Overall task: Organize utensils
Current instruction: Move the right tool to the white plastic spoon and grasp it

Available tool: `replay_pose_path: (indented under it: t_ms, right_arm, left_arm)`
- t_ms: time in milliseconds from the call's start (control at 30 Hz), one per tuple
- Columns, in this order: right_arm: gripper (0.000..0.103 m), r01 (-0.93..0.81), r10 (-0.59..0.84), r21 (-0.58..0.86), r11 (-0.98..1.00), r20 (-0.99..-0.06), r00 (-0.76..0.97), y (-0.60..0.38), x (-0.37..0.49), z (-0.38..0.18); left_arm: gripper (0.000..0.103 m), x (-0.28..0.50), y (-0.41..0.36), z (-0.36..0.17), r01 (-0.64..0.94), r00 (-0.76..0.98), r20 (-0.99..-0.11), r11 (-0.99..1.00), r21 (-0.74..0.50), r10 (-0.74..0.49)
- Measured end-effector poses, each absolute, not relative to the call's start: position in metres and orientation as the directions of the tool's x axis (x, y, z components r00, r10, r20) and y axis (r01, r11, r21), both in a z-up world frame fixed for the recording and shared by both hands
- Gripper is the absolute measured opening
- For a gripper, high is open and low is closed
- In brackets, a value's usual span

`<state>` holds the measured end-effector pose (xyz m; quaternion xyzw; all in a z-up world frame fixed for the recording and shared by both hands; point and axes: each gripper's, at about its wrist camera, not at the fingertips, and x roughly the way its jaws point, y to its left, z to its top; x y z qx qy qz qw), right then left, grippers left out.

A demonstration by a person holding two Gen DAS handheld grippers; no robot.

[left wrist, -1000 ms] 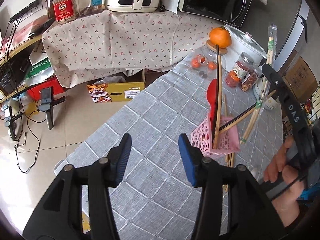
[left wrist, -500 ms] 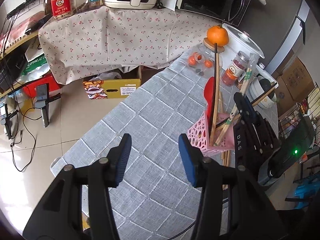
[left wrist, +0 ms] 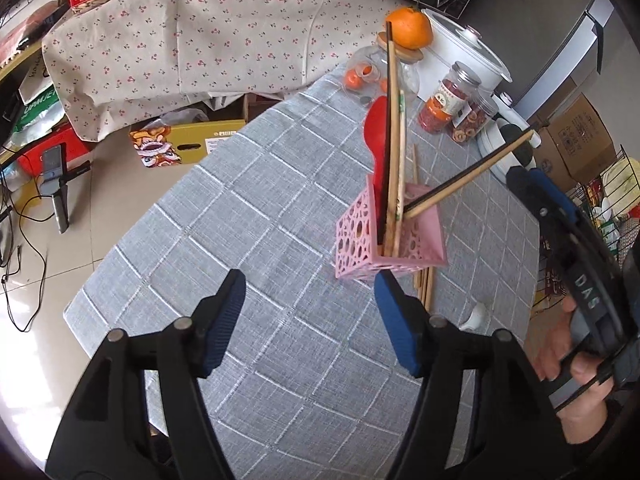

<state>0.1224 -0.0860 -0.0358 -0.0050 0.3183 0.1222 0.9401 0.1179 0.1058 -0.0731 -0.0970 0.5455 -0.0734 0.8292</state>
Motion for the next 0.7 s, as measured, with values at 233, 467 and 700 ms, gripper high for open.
replay_pose_path:
  t_ms: [233, 467, 700]
  right_arm:
    - [0.072, -0.227, 0.185, 0.066, 0.972, -0.812, 0.554, -0.131, 0.125, -0.047]
    - [0.072, -0.128, 0.082, 0.043, 0.991, -0.945, 0.316, -0.166, 0.118, -0.104]
    - [0.072, -0.024, 0.087, 0.086, 0.996, -0.993, 0.080, -0.197, 0.112, -0.162]
  left_arm:
    - [0.069, 0.108, 0.079, -0.093, 0.032, 0.308, -0.913, 0.962, -0.270, -0.266]
    - [0.069, 0.103, 0.041, -0.116, 0.104, 0.217, -0.945, 0.968, -0.228, -0.246]
    - [0.069, 0.105, 0.021, -0.131, 0.150, 0.162, -0.965, 0.971, -0.184, -0.208]
